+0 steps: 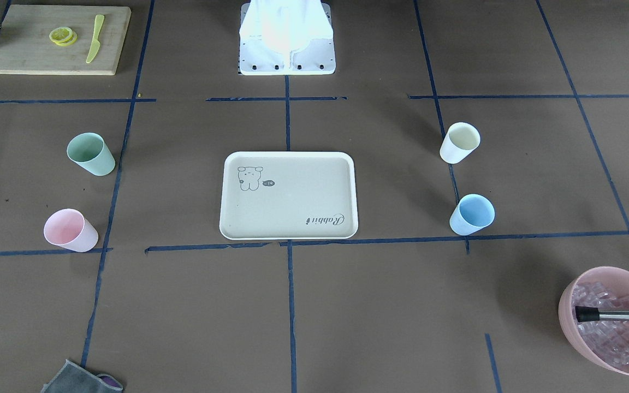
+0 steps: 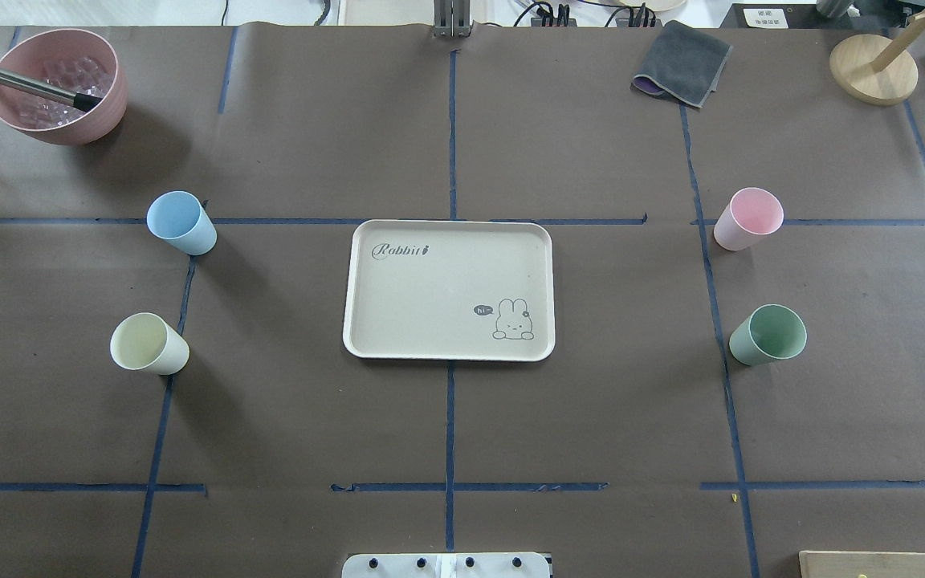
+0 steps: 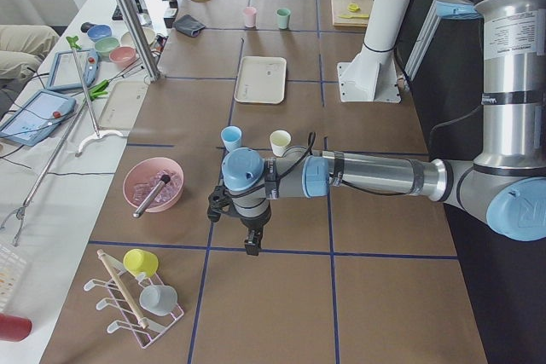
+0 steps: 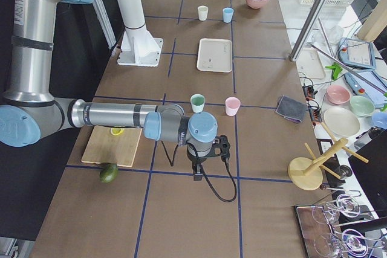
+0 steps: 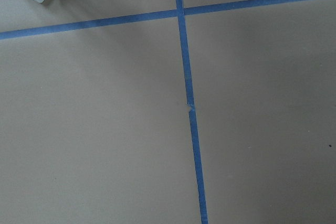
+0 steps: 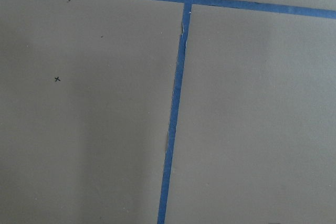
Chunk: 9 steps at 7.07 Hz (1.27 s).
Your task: Place all cups on tray
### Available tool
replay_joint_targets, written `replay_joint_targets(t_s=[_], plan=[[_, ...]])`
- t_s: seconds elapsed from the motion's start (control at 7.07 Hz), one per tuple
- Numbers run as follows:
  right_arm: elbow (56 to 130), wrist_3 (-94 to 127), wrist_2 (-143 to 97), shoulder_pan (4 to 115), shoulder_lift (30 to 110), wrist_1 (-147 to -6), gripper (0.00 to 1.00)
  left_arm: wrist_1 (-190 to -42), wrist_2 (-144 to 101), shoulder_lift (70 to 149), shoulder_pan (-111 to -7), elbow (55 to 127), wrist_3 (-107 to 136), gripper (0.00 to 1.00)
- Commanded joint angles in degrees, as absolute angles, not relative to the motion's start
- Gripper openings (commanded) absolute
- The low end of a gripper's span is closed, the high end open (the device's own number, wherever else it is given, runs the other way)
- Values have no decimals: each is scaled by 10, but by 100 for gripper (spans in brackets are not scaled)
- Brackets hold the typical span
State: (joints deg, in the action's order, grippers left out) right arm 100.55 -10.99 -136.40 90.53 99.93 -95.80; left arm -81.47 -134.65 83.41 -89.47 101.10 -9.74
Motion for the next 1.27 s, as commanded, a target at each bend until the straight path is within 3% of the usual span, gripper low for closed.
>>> replay_joint_targets(t_s=[0.0,1.13], plan=[[1005,-110,-1365,903,999,-958,99,-815,-1346,833,-895,1011,-98,100],[1030,-12,-1361,832,958,-810,99,-866,-1349,857,-889,1052,-91,100]])
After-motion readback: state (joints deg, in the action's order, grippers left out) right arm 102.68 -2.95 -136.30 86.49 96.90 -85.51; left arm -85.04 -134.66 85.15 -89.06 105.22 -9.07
